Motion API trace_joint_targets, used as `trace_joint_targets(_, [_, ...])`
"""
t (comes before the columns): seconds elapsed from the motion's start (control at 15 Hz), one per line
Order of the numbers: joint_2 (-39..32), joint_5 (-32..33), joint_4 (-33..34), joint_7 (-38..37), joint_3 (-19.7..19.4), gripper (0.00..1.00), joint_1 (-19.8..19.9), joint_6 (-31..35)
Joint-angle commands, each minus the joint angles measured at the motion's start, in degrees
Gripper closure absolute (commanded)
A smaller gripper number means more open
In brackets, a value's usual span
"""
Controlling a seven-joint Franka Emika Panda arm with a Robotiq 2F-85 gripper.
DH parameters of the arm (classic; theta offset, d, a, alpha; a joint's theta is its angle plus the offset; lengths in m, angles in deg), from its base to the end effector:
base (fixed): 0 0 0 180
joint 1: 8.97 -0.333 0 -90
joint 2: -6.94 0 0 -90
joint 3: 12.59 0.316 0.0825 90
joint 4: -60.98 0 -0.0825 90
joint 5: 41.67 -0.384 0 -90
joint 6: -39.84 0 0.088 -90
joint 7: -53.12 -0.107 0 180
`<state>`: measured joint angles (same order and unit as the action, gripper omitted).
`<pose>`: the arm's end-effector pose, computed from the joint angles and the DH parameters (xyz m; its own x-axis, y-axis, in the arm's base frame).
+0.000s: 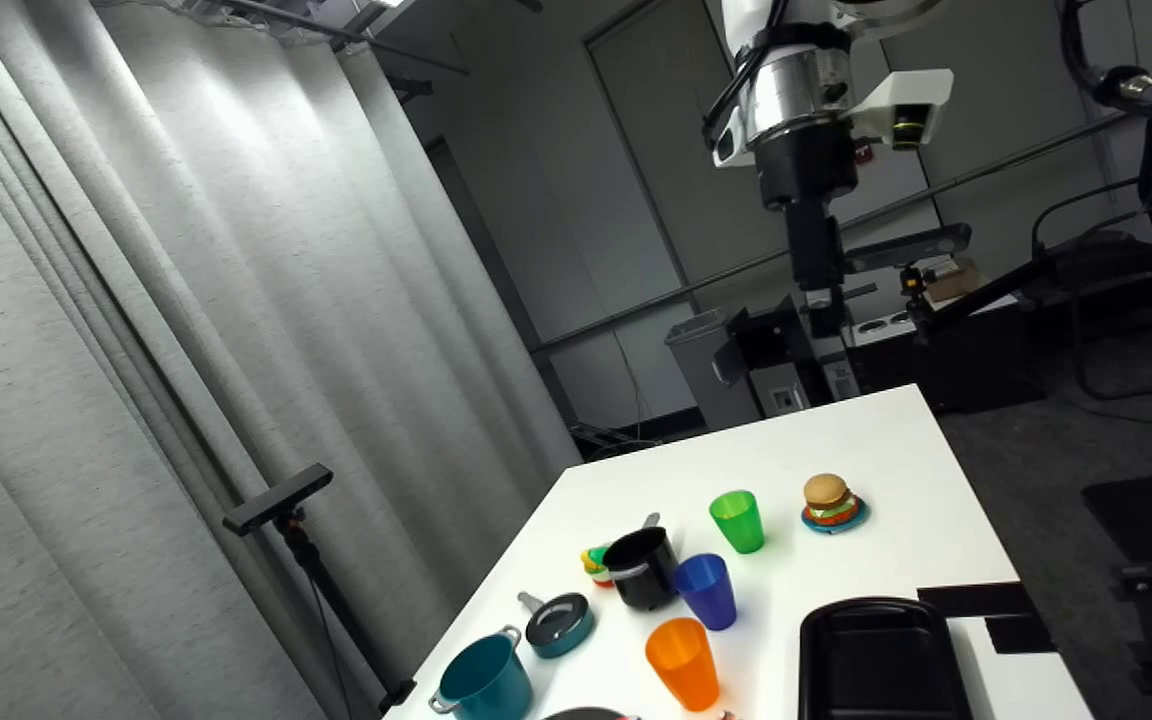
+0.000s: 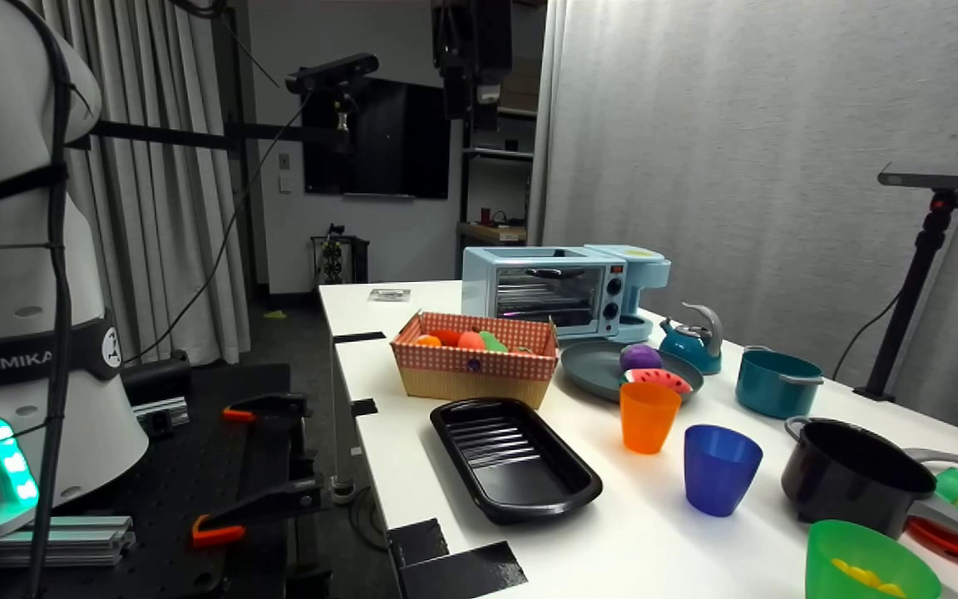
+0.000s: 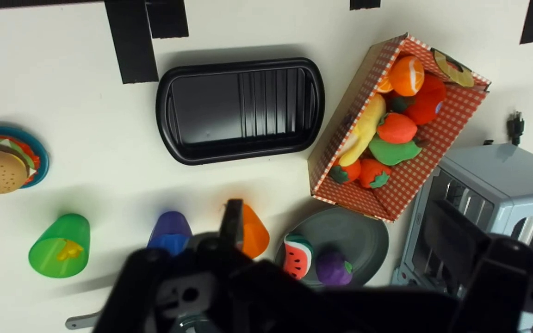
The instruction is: Pick up the red plush toy from the basket and put it in the orange cup.
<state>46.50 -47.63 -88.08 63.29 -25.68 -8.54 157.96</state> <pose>0.3479 -0.0814 0.4811 0.9830 -0.0775 0.1666 -0.0407 -0.9760 -0.2138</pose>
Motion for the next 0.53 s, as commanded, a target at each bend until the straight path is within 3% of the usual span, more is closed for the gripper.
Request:
trace_joint_targets(0.0, [-1.45,0.12,-1.05,2.17,0.59,0.0,1.23,-0.21])
trace_joint_targets(0.47, [-4.74,2.04,-4.19,4.32,1.14,0.0,1.64,-0.1])
